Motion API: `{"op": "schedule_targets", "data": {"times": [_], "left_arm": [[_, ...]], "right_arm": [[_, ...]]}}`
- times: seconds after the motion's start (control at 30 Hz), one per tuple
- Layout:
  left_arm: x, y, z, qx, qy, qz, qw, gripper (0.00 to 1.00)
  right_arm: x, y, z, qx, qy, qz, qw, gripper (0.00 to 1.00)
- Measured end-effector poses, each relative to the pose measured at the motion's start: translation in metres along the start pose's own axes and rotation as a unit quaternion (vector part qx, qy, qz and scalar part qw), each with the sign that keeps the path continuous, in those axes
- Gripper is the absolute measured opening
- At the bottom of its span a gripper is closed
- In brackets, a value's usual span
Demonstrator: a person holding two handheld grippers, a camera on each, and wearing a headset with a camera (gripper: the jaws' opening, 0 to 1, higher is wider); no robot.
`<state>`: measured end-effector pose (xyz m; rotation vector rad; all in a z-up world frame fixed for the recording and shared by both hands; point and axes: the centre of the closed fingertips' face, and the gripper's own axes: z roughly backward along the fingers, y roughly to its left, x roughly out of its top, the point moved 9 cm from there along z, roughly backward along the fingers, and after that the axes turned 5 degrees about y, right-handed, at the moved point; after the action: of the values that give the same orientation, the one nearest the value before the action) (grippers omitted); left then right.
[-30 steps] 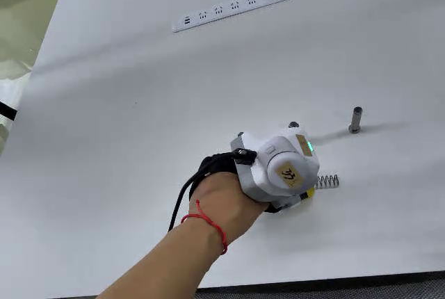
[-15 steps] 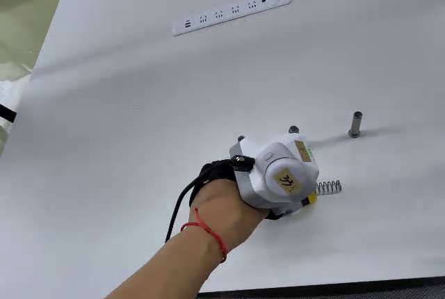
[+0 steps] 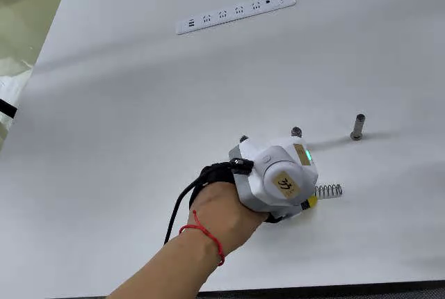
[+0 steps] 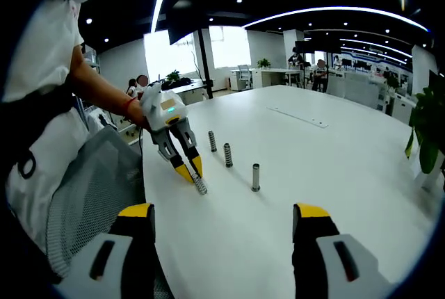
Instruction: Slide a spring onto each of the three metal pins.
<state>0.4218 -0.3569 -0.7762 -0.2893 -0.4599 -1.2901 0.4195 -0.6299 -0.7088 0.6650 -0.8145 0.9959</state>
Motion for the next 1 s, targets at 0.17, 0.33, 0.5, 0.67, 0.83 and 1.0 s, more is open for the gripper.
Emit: {"op": "schedule_targets", "data": {"times": [0.17, 0.33, 0.5, 0.67, 0.83, 1.0], "left_arm": [[-0.001, 0.0, 0.001, -0.006, -0.006, 0.01, 0.9999, 0.11], [-0.001, 0.0, 0.003, -0.007, -0.019, 0.018, 0.9996, 0.11], [-0.001, -0.001, 0.007, -0.008, -0.033, 0.026, 0.9991, 0.11], [0.003, -0.002, 0.016, -0.006, -0.062, 0.038, 0.9974, 0.11], [0.009, -0.002, 0.029, -0.002, -0.099, 0.054, 0.9936, 0.11], [0.016, -0.003, 0.045, 0.002, -0.145, 0.072, 0.9868, 0.11]], "right_arm": [[0.001, 0.001, -0.002, 0.001, 0.0, -0.003, 1.0, 0.82], [0.002, 0.005, -0.008, 0.006, 0.001, -0.006, 1.0, 0.82], [0.006, 0.011, -0.018, 0.02, 0.003, -0.006, 0.9998, 0.81], [0.017, 0.016, -0.024, 0.032, -0.002, 0.0, 0.9995, 0.8], [0.034, 0.015, -0.026, 0.039, -0.013, 0.007, 0.9991, 0.78], [0.055, 0.015, -0.028, 0.047, -0.029, 0.005, 0.9985, 0.72]]}}
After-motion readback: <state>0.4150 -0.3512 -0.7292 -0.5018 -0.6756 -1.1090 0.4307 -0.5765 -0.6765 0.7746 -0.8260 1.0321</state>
